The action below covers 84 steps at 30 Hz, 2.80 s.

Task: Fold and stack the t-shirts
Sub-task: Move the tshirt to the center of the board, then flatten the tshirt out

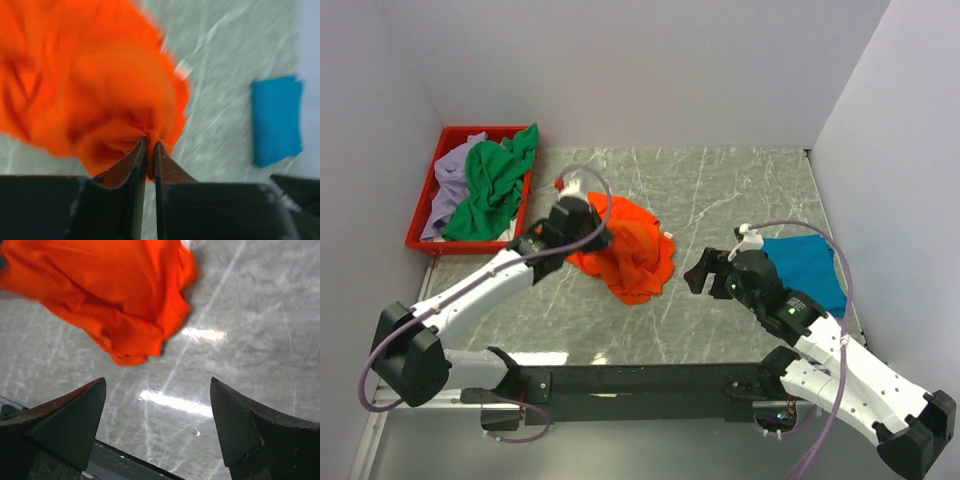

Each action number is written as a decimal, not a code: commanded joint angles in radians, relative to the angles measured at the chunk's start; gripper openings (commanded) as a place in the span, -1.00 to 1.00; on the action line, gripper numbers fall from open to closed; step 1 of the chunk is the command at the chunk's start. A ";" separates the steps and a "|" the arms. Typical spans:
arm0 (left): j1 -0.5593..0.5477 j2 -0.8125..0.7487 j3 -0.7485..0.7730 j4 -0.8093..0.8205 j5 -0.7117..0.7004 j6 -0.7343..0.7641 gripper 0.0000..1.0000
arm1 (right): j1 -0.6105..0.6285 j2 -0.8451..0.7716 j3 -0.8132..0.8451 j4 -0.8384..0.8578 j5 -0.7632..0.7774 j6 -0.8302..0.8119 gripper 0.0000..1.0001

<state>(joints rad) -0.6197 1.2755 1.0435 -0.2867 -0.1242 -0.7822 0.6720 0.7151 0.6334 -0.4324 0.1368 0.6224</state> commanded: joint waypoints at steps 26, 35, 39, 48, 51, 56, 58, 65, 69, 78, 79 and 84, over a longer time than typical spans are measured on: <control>-0.021 -0.234 -0.364 0.040 -0.065 -0.149 0.07 | 0.112 0.590 -0.041 0.533 -0.057 0.241 0.41; -0.021 -0.269 -0.393 0.027 -0.066 -0.149 0.07 | 0.113 0.708 -0.008 0.612 -0.031 0.344 0.17; -0.021 -0.286 -0.405 0.012 -0.071 -0.147 0.06 | 0.112 0.730 -0.003 0.629 -0.017 0.375 0.08; -0.020 -0.338 -0.442 -0.003 -0.084 -0.166 0.06 | 0.112 0.800 0.018 0.644 -0.039 0.396 -0.41; -0.020 -0.367 -0.454 -0.012 -0.101 -0.176 0.07 | 0.112 0.794 0.025 0.618 -0.026 0.395 -0.84; -0.015 -0.400 -0.464 -0.028 -0.126 -0.192 0.10 | 0.112 0.673 0.066 0.458 0.035 0.358 -1.00; -0.003 -0.404 -0.462 -0.034 -0.132 -0.195 0.11 | 0.107 0.582 0.083 0.393 0.084 0.329 -1.00; 0.109 -0.386 -0.464 -0.011 -0.071 -0.187 0.07 | 0.071 0.275 0.163 0.086 0.240 0.240 -1.00; 0.196 -0.334 -0.470 0.041 -0.012 -0.212 0.03 | 0.011 0.126 0.216 -0.047 0.296 0.198 -1.00; 0.219 -0.125 -0.398 0.133 0.003 -0.224 0.05 | -0.158 -0.034 0.382 -0.226 0.302 0.086 -1.00; 0.219 -0.108 -0.376 0.135 0.000 -0.221 0.06 | -0.184 -0.036 0.412 -0.232 0.305 0.071 -1.00; 0.219 -0.019 -0.342 0.150 -0.005 -0.212 0.08 | -0.256 -0.010 0.506 -0.253 0.299 0.027 -1.00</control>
<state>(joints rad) -0.4042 1.2346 0.6510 -0.1978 -0.1356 -0.9920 0.4500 0.6918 1.0695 -0.6628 0.4076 0.7033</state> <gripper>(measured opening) 0.534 0.008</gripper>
